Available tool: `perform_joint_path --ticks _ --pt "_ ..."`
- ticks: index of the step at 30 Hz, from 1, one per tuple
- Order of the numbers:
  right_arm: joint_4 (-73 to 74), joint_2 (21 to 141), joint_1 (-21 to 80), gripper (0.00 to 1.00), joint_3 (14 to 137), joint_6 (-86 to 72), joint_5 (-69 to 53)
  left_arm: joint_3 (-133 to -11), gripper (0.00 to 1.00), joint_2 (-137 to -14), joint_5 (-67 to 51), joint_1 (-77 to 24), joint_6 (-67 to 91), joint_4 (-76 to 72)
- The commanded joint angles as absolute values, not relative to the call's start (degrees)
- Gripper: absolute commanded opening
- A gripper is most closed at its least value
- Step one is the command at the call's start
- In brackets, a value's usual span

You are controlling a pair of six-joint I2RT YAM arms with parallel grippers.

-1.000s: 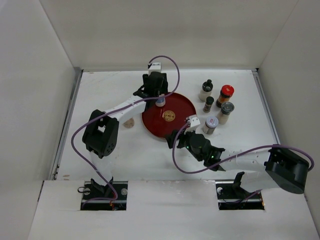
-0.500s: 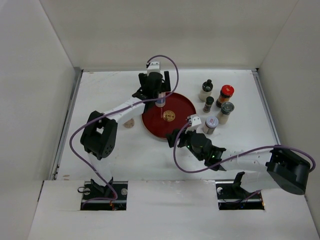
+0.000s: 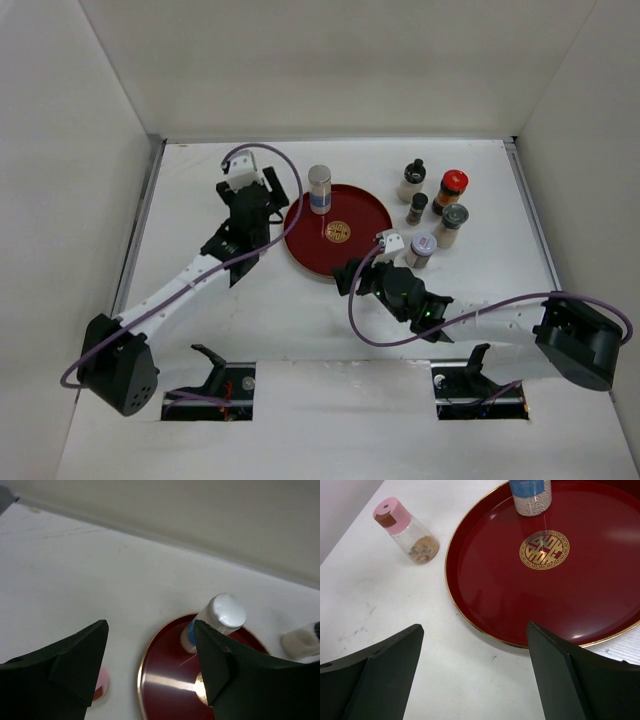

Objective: Organize the condiment bottles

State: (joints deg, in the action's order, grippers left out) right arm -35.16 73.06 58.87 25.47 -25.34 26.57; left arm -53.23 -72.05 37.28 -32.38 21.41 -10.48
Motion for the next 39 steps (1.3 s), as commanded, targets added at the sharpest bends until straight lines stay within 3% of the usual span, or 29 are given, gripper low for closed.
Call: perform_joint_path --ticks 1,9,13,24,29,39 --pt "-38.0 72.9 58.4 0.91 25.9 -26.2 27.0 -45.9 0.67 -67.3 42.2 -32.0 25.6 -1.3" --pt "-37.8 74.9 58.3 0.92 26.9 -26.2 26.4 -38.7 0.69 -67.0 41.9 -28.7 29.6 1.2" --pt "-38.1 75.2 58.3 0.92 26.9 -26.2 26.3 -39.3 0.7 -71.5 36.0 -26.7 29.3 -2.9" --pt "-38.1 75.2 58.3 0.93 27.1 -26.2 25.4 -40.9 0.68 -77.0 33.4 -25.4 29.0 -7.6" --pt "-38.0 75.1 58.3 0.93 27.2 -26.2 25.1 -38.9 0.61 -73.4 35.4 -26.7 29.6 -7.6" --pt "-37.4 76.1 58.5 0.94 27.7 -26.2 25.0 -39.1 0.58 -74.9 34.2 -27.2 29.4 -6.2"
